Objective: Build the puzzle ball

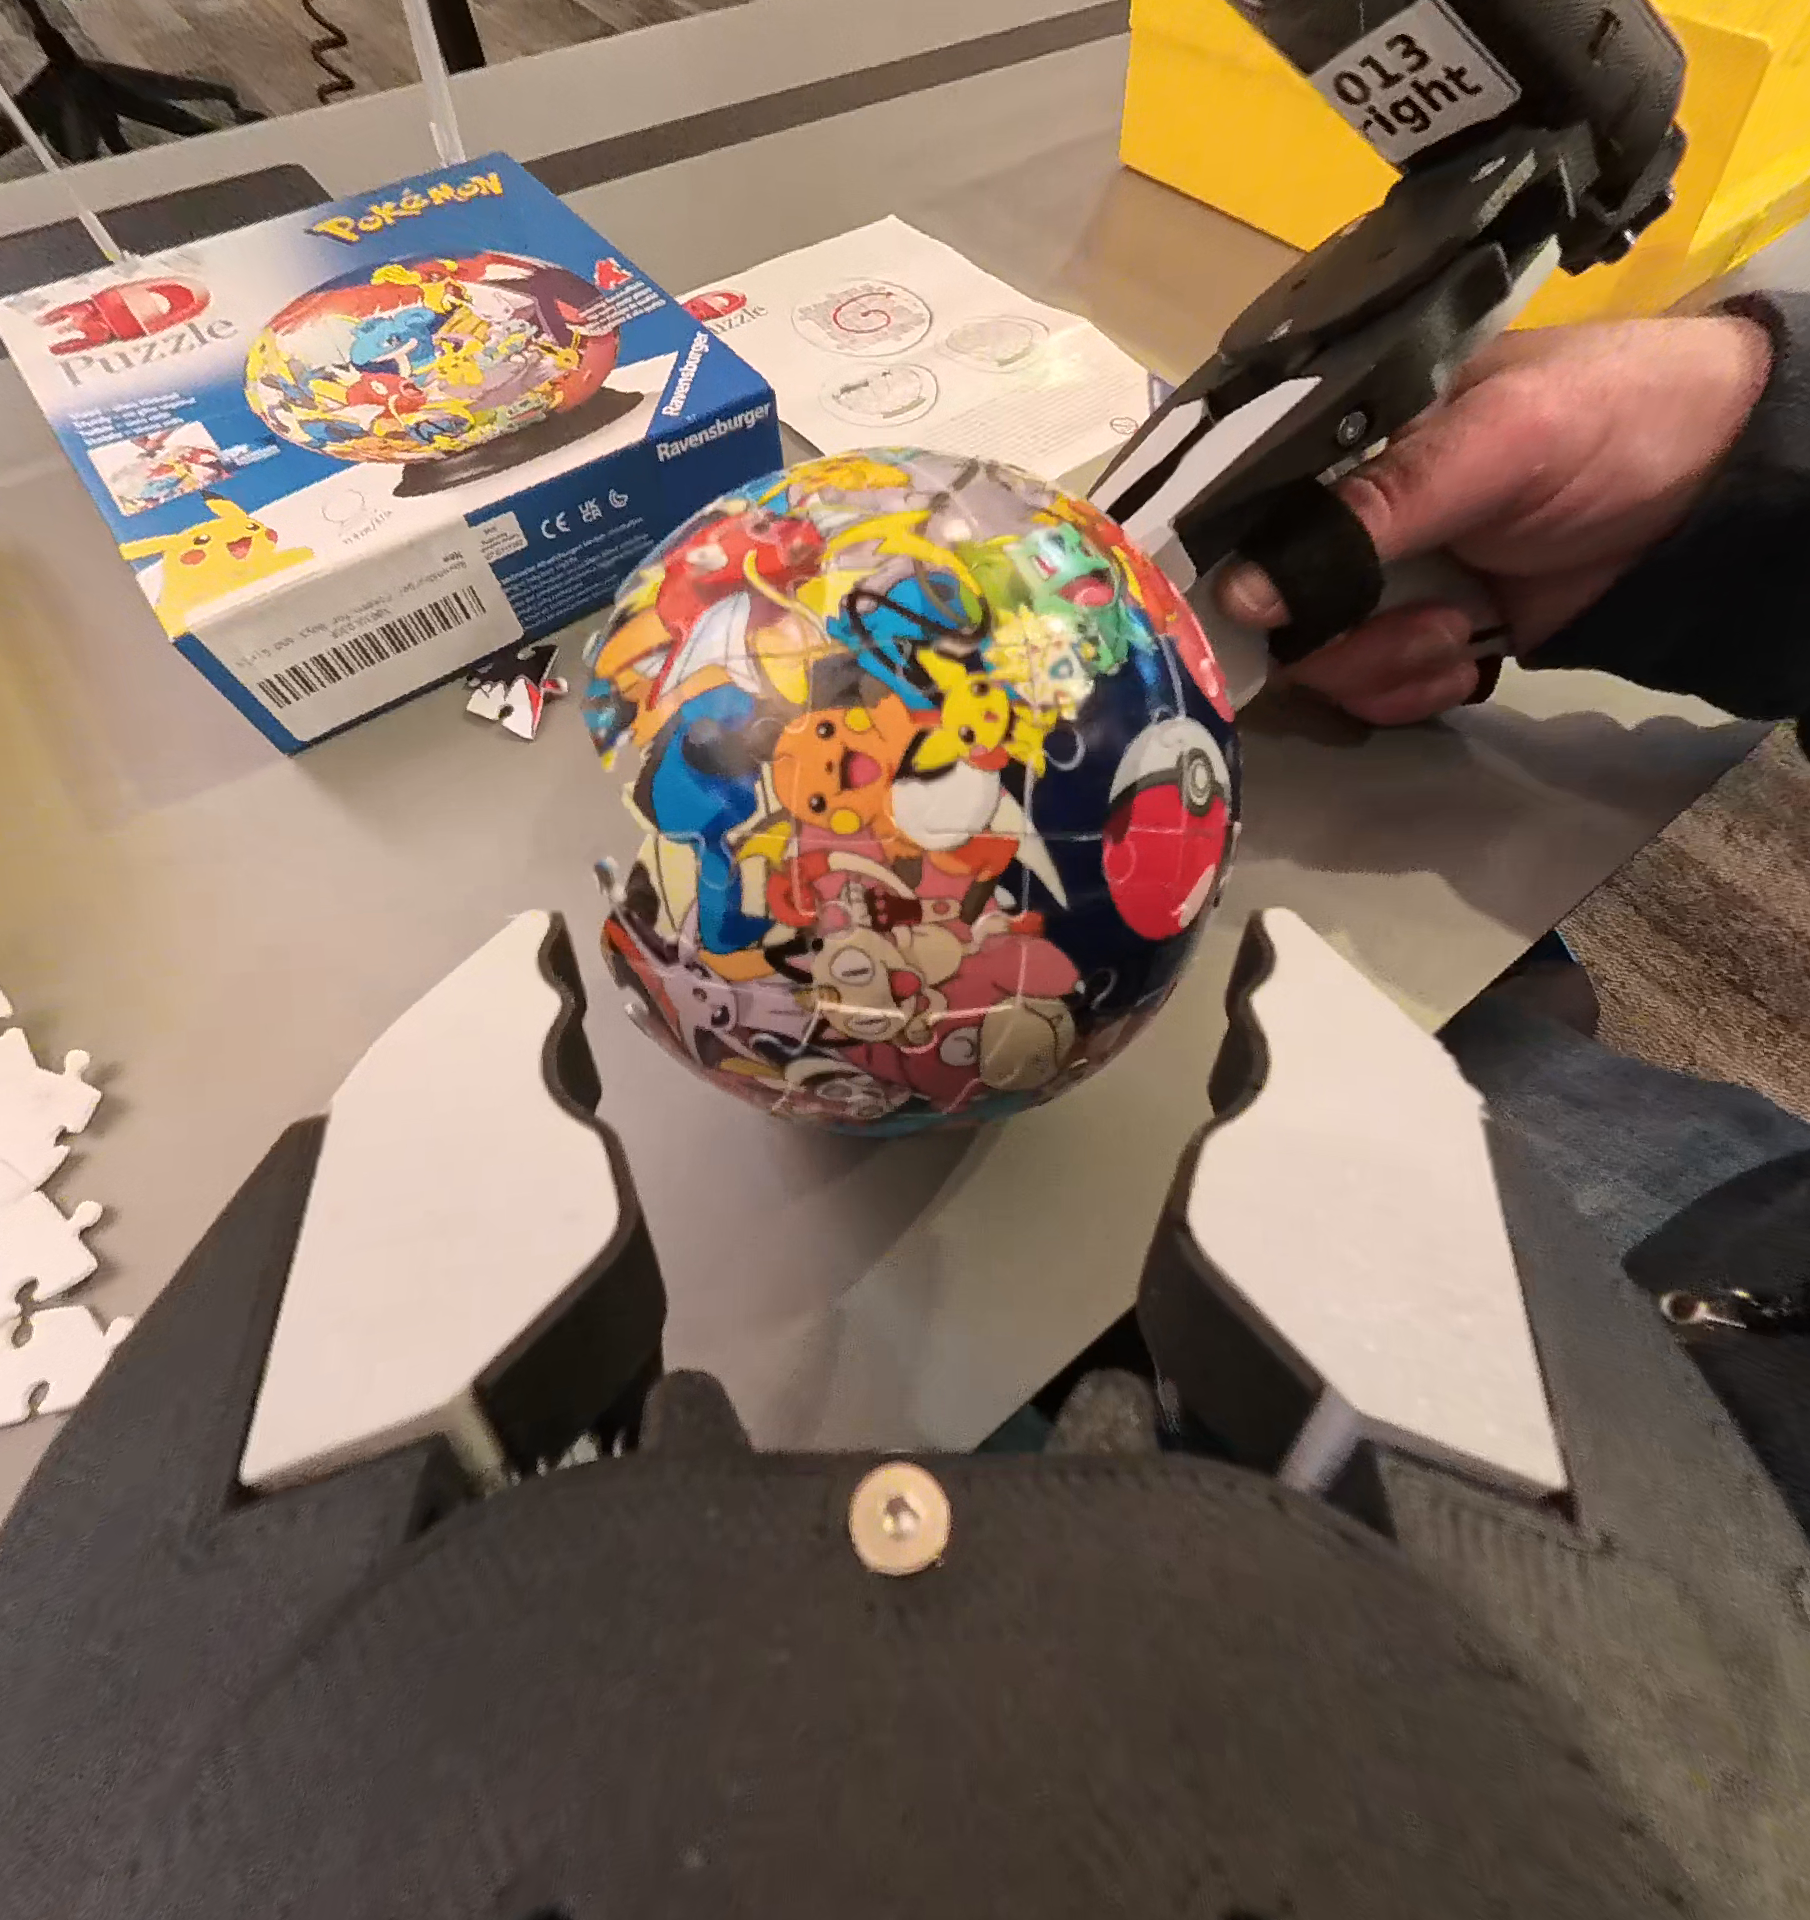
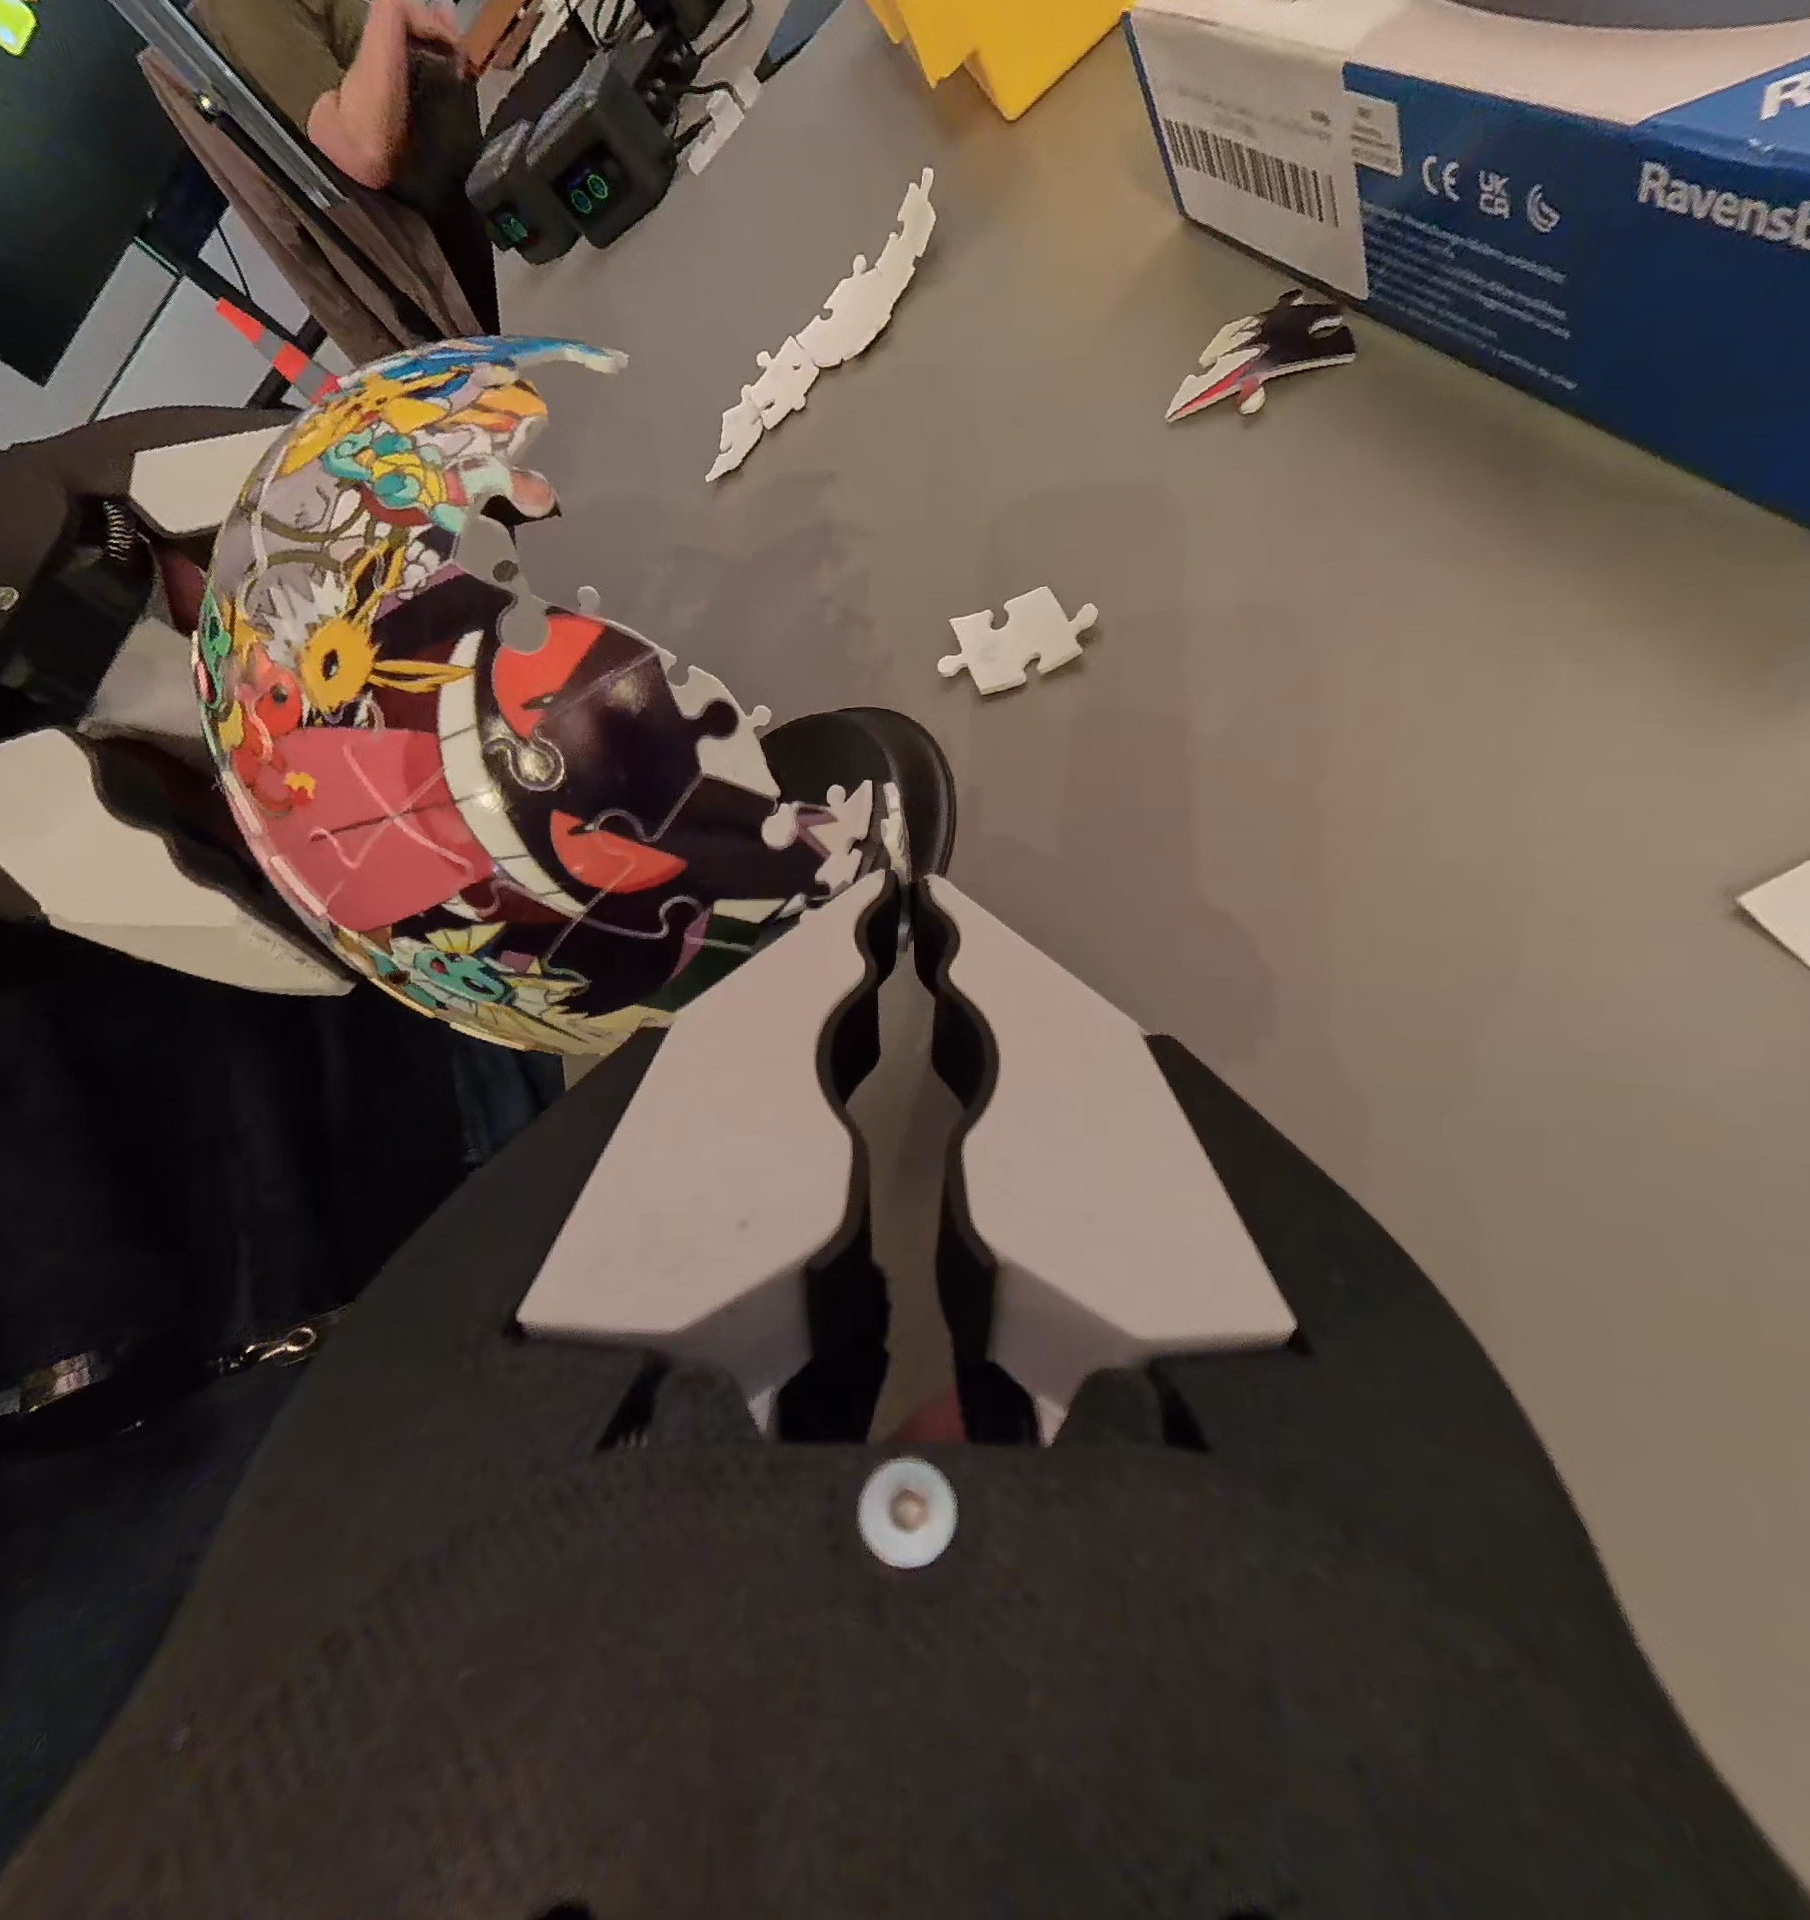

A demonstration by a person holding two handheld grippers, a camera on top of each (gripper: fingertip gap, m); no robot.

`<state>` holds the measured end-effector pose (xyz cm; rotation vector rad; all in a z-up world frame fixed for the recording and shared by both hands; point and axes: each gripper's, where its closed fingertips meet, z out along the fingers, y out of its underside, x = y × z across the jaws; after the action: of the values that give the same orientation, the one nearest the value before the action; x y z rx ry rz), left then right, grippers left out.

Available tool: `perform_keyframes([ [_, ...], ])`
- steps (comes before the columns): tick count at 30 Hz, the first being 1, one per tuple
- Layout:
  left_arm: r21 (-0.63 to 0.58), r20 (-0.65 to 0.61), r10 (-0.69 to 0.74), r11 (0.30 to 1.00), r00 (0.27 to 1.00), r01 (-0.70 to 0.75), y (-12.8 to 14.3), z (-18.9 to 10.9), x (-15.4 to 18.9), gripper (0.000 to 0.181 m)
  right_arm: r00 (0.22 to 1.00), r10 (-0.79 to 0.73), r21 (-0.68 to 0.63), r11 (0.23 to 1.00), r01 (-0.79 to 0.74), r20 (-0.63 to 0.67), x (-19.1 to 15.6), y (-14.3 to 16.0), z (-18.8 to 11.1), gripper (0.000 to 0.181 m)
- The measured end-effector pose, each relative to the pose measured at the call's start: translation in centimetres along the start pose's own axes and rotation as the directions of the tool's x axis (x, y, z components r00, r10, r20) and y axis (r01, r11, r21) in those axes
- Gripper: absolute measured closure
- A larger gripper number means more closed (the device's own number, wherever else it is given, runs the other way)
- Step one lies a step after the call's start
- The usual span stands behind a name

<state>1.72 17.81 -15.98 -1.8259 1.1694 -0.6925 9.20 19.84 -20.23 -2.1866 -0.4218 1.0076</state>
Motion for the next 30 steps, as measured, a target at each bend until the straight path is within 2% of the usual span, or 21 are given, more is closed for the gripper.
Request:
perform_keyframes([
  [5, -0.01, -0.023, 0.0, 1.0, 1.0, 0.0, 0.1, 0.3, -0.2, 0.073, 1.0, -0.005, -0.002, 1.0, 0.005, 0.006, -0.6, 0.3, 0.2, 0.181],
  [17, -0.045, -0.157, 0.105, 0.993, 0.982, -0.113, 0.1, 0.2, -1.4, 0.074, 1.0, -0.005, 0.0, 1.0, 0.005, -0.001, -1.5, 0.8, 0.3, 0.181],
  [30, -0.065, -0.346, 0.267, 0.949, 0.899, -0.307, 0.8, -0.5, -2.7, 0.08, 0.999, -0.028, -0.012, 1.0, 0.028, 0.032, -3.7, 1.4, 1.1, 0.181],
])
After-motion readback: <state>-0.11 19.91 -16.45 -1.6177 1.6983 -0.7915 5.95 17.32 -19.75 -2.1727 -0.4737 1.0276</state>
